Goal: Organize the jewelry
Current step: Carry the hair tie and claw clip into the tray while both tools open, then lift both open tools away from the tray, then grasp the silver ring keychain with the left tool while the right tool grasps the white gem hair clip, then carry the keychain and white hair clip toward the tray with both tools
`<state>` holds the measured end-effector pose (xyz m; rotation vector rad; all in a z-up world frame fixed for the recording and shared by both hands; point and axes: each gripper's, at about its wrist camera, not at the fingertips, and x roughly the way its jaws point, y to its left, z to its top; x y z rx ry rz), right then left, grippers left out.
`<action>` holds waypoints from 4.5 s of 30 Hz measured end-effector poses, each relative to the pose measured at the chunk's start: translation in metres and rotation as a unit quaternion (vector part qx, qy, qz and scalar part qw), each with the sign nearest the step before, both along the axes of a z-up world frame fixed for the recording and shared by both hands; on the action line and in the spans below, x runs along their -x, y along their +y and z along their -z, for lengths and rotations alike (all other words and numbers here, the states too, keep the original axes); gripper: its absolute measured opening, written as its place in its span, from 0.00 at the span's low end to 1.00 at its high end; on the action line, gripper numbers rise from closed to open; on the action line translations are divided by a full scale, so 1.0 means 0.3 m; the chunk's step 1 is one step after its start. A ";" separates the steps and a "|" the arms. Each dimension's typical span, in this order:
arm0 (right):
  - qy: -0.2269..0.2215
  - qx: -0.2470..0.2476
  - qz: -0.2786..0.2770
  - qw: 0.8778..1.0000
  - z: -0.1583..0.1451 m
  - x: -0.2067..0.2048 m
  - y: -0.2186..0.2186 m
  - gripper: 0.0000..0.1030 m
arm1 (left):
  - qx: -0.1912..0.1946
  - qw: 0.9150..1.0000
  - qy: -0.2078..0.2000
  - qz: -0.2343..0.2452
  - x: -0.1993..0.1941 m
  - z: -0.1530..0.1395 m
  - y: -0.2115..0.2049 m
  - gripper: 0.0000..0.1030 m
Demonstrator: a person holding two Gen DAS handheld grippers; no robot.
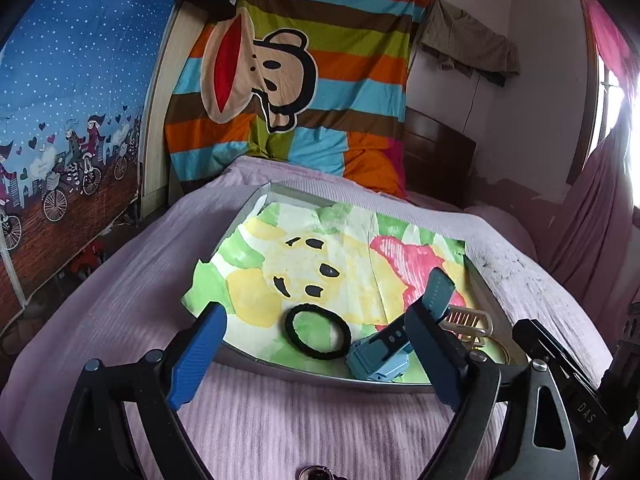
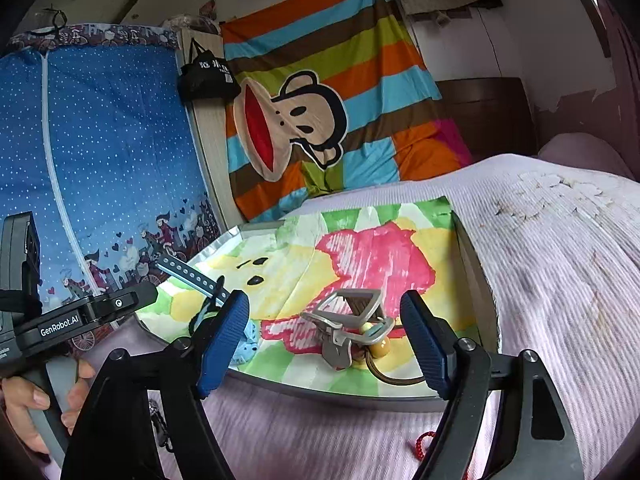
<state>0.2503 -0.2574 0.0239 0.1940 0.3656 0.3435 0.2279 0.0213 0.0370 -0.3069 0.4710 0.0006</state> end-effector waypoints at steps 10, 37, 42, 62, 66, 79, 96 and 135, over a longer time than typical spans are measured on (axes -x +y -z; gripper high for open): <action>-0.082 -0.007 0.020 0.996 -0.101 0.178 -0.030 0.99 | -0.023 0.999 -0.042 -0.020 0.133 -0.044 0.013 1.00; -0.094 0.084 0.015 0.992 -0.157 0.489 -0.001 0.99 | -0.090 0.994 -0.066 0.012 0.423 0.003 -0.014 1.00; -0.062 0.089 0.008 0.994 -0.119 0.491 0.002 0.99 | -0.087 0.994 -0.056 0.017 0.438 0.013 -0.013 1.00; 0.071 0.129 -0.039 0.988 0.048 0.405 0.051 0.98 | -0.073 0.991 0.092 0.067 0.338 0.113 -0.007 1.00; 0.087 0.121 -0.050 0.987 0.066 0.390 0.051 0.89 | -0.077 0.989 0.099 0.081 0.328 0.119 -0.022 0.95; 0.158 0.132 -0.113 0.972 0.160 0.332 0.128 0.40 | -0.083 0.982 0.125 0.115 0.289 0.151 -0.063 0.70; 0.173 0.108 -0.121 0.972 0.197 0.291 0.144 0.18 | -0.085 0.979 0.139 0.124 0.155 0.175 -0.080 0.42; 0.102 0.079 -0.112 0.985 0.112 0.340 0.121 0.10 | -0.024 0.988 0.074 0.135 0.274 0.140 -0.078 0.18</action>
